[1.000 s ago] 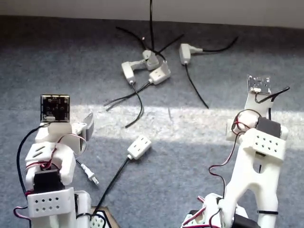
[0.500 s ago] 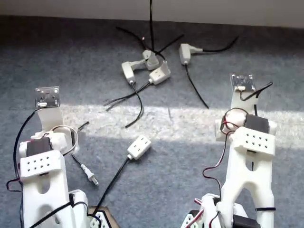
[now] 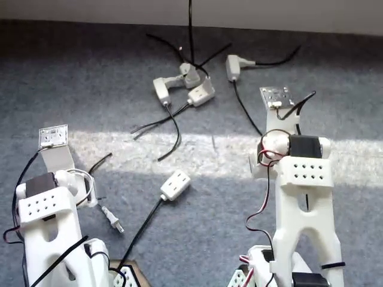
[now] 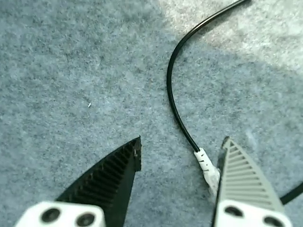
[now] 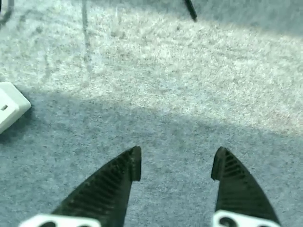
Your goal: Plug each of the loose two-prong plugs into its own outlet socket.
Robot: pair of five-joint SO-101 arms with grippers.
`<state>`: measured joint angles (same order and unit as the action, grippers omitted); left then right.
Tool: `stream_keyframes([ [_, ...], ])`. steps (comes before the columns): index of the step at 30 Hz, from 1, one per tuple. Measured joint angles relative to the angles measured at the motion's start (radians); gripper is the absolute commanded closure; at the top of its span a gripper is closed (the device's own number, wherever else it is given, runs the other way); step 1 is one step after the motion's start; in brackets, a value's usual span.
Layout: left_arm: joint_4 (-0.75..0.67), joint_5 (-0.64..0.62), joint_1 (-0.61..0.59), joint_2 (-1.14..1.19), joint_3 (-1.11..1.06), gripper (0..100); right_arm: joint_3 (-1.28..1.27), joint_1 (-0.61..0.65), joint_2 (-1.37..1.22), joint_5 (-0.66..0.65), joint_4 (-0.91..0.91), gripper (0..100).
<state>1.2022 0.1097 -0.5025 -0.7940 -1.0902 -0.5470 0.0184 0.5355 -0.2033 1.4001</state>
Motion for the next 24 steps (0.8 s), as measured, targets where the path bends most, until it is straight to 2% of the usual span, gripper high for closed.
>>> stream_keyframes([
  [7,-0.005,-0.002,0.071,0.0,-0.031,73,0.0,0.0,0.0,0.006,0.003,75.3],
  [20,-0.009,-0.002,0.083,0.0,-0.152,73,0.0,0.0,0.0,0.006,0.003,75.3],
  [22,-0.012,-0.002,0.097,0.0,-0.157,76,0.0,0.0,0.0,0.006,0.003,75.3],
  [24,-0.014,-0.002,0.132,0.0,-0.166,84,0.0,0.0,0.0,0.006,0.003,75.3],
])
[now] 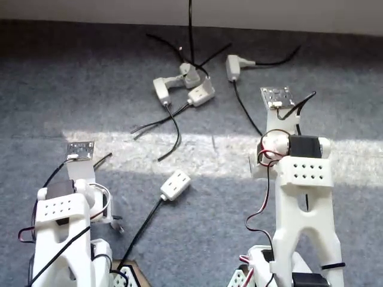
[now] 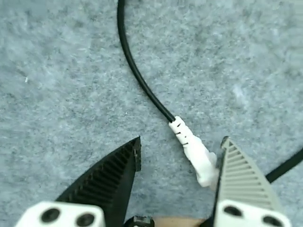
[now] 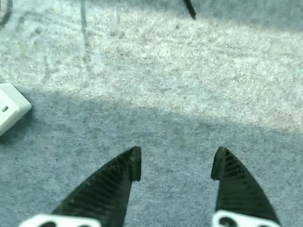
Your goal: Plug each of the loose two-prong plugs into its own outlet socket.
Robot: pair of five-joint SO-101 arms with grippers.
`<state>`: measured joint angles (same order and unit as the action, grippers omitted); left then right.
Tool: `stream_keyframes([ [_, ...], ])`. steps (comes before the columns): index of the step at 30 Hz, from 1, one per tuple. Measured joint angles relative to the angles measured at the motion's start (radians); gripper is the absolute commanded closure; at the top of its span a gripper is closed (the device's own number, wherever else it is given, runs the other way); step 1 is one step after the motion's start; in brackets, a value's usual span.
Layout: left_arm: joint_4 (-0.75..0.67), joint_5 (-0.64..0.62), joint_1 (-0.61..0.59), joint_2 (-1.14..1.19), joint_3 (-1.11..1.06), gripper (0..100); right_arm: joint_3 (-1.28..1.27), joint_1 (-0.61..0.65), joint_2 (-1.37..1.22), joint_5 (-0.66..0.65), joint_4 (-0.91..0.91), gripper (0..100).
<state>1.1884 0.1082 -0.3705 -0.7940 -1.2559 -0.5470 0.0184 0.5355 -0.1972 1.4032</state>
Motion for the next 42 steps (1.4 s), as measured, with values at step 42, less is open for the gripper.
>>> stream_keyframes([
  [42,-0.568,0.084,0.143,0.005,-0.103,82,0.0,0.002,0.0,0.0,0.061,75.3],
])
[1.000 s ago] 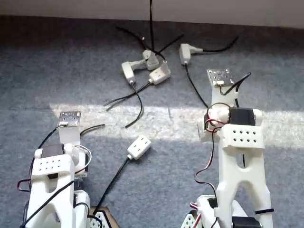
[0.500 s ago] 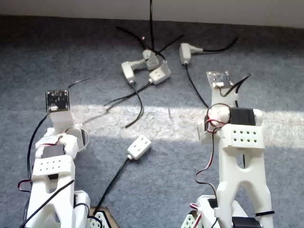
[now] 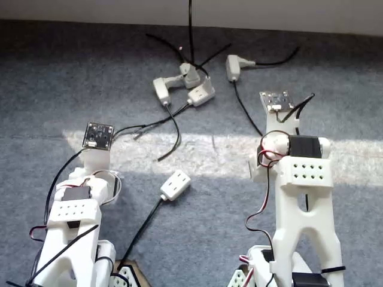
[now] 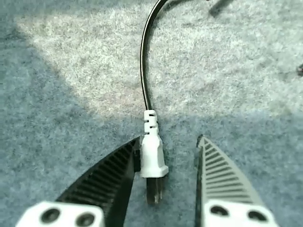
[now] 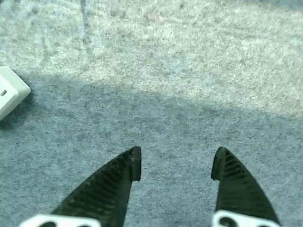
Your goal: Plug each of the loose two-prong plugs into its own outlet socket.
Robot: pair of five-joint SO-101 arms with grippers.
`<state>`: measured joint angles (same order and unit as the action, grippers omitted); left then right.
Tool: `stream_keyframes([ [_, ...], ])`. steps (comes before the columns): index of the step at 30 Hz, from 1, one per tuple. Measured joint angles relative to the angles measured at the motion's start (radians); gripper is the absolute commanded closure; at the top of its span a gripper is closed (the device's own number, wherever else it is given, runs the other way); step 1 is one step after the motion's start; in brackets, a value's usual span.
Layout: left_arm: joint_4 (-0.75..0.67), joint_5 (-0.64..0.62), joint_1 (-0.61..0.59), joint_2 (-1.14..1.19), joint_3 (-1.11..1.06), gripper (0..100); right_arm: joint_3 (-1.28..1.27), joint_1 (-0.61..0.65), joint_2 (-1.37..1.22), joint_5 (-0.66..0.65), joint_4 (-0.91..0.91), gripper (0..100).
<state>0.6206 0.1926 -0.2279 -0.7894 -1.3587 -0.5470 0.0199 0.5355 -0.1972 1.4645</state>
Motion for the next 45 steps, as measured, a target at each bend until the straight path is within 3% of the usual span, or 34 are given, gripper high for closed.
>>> stream_keyframes([
  [14,0.003,-0.012,-0.012,0.0,0.002,84,0.0,0.0,0.0,0.0,0.0,75.3],
  [23,0.183,-0.014,-0.014,-0.002,0.012,84,0.0,0.0,0.0,0.0,0.0,75.3],
  [41,0.052,-0.014,-0.014,-0.002,0.012,84,-0.011,0.0,0.0,0.0,0.0,75.3],
  [45,0.04,-0.014,-0.014,-0.002,0.011,94,-0.011,0.0,0.0,0.0,0.0,75.3],
])
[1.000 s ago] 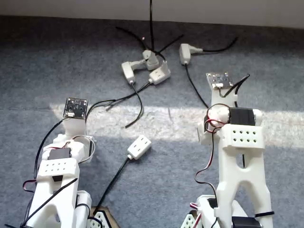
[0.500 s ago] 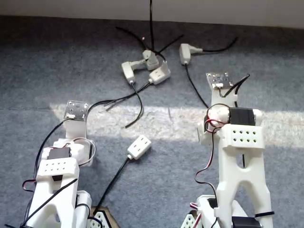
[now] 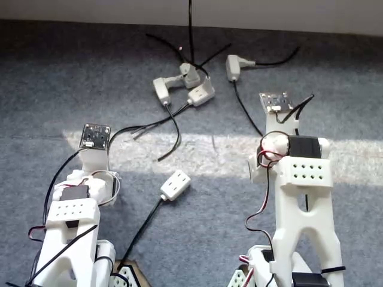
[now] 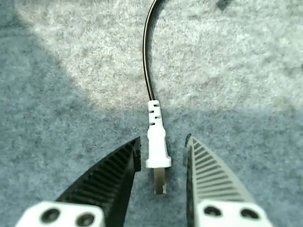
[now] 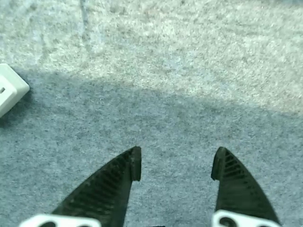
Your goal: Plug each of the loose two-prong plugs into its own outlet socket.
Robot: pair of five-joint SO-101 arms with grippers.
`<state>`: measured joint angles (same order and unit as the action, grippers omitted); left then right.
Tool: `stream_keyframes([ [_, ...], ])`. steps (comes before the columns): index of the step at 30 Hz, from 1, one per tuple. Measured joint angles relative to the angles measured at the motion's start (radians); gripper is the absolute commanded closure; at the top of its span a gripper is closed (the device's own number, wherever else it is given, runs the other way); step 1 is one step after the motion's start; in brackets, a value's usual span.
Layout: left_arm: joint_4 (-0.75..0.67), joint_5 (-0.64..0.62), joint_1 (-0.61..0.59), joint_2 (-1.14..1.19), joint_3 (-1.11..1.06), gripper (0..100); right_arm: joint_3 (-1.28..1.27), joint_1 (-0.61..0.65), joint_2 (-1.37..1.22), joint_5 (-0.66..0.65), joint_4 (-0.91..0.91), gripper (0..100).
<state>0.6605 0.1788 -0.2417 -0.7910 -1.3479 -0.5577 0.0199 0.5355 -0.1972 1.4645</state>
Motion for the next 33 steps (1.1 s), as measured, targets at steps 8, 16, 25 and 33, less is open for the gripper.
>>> stream_keyframes([
  [8,-0.003,-0.071,0.011,0.0,0.0,99,0.0,0.0,0.0,0.0,0.0,75.3],
  [16,-0.003,-0.071,0.153,0.0,0.0,99,0.0,-0.017,0.0,0.0,0.0,75.3],
  [25,-0.003,-0.069,0.282,0.0,0.0,98,0.0,-0.086,0.0,-0.057,0.0,75.3],
  [33,0.032,0.021,0.287,0.0,0.002,88,0.0,-0.089,0.0,-0.066,0.0,75.3],
])
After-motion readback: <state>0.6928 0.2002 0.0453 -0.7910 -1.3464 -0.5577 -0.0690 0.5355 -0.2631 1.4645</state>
